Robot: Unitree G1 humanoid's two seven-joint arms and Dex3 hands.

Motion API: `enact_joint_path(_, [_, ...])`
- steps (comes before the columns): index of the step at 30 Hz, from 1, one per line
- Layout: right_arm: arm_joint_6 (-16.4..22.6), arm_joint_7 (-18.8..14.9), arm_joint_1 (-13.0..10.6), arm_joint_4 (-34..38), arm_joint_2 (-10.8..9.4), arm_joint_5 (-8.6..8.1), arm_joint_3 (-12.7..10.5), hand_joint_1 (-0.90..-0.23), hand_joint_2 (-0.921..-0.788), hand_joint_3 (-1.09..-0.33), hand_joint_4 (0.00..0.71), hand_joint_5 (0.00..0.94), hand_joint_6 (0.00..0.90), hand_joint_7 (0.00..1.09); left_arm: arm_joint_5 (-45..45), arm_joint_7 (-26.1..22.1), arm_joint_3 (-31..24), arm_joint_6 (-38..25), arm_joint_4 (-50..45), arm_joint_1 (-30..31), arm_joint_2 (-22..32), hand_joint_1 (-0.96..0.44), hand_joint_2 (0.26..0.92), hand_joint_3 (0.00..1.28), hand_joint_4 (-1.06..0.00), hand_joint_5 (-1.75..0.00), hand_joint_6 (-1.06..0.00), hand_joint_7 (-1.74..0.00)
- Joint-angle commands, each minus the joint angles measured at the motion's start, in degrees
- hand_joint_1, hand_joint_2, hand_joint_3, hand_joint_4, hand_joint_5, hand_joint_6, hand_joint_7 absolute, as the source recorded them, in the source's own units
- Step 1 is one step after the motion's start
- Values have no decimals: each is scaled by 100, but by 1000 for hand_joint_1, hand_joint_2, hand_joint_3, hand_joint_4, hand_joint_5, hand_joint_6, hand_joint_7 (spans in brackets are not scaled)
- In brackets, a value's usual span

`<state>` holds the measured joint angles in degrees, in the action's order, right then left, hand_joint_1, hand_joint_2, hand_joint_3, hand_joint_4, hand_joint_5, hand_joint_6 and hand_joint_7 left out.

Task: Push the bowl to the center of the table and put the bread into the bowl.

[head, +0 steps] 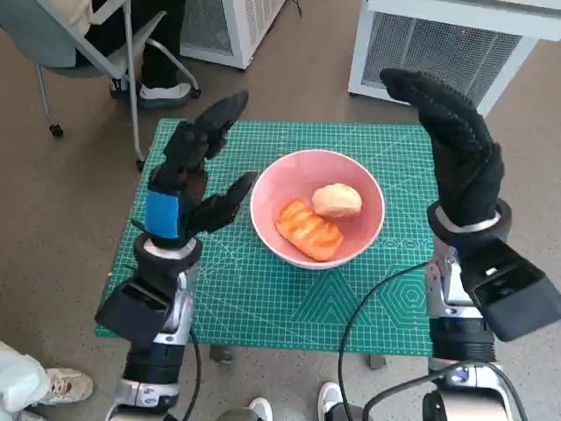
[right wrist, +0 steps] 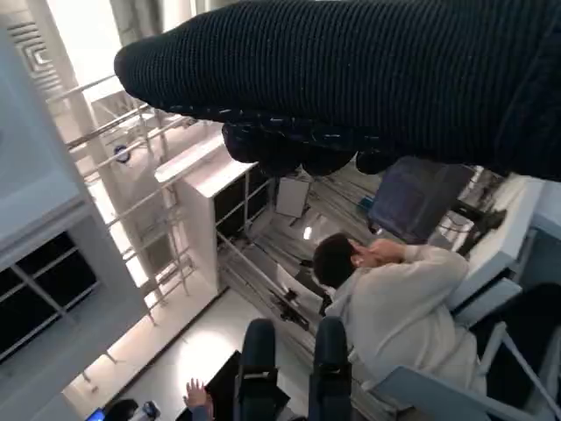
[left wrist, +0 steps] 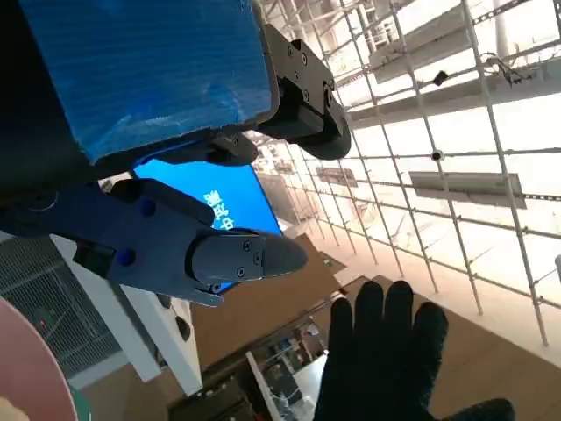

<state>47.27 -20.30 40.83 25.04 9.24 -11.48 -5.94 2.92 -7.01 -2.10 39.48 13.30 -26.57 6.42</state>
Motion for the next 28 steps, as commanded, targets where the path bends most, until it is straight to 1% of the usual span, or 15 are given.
enact_joint_path(1, [-56,48,-8,60,-20,33,-1,-568,-921,-830,17,475,-1,693,52,-84,-39,39,-99,68,69,-506,921,388,-466,-1,-409,-345])
enact_joint_path(7, [-36,33,-19,34,-10,70,3,-568,-921,-838,19,463,-1,691,77,-169,-59,34,-88,97,97,-507,921,391,-444,0,-399,-329])
enact_joint_path(12, [-15,-1,1,82,-21,50,13,-568,-921,-841,22,450,-1,685,104,-229,-48,14,-82,126,88,-509,921,392,-431,0,-389,-311])
enact_joint_path(16, [-29,-14,9,86,-48,20,27,-576,-921,-837,30,436,-1,682,147,-288,-26,-60,-147,180,72,-513,921,390,-401,0,-380,-292])
enact_joint_path(28, [72,15,39,179,-93,61,39,-585,-921,-835,39,416,-1,678,311,-473,-55,-127,-138,188,91,-521,921,385,-352,1,-353,-243])
